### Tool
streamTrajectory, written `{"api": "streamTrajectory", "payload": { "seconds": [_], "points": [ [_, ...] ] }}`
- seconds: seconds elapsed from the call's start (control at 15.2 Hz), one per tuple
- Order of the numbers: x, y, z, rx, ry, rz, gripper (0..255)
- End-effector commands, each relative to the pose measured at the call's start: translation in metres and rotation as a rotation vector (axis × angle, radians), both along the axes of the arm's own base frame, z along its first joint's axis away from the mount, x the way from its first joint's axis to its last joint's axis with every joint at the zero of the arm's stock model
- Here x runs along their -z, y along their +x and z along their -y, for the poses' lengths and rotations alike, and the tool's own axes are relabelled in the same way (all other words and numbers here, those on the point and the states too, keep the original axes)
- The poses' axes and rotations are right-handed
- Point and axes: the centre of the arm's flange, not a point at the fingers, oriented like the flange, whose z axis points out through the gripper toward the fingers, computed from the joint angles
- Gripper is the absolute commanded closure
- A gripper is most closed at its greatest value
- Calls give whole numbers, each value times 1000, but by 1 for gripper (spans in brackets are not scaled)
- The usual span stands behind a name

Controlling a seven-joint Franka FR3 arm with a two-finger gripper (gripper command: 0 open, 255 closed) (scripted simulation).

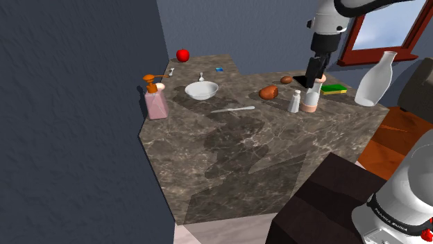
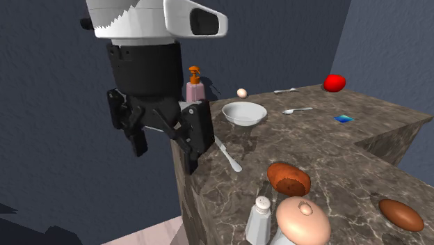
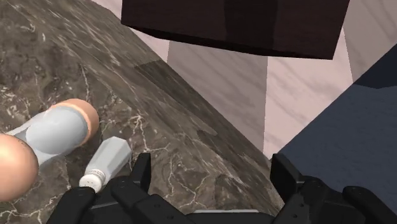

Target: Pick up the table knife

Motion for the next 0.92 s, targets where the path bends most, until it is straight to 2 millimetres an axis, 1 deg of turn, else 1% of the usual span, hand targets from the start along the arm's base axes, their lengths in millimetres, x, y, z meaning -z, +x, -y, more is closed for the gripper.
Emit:
{"api": "streamTrajectory", "payload": {
  "seconds": [0.0, 0.4, 0.86],
  "points": [
    [13, 22, 4, -60, -1, 2, 0],
    [49, 91, 6, -232, -1, 6, 0],
    [92, 171, -7, -432, 0, 10, 0]
  ]
}}
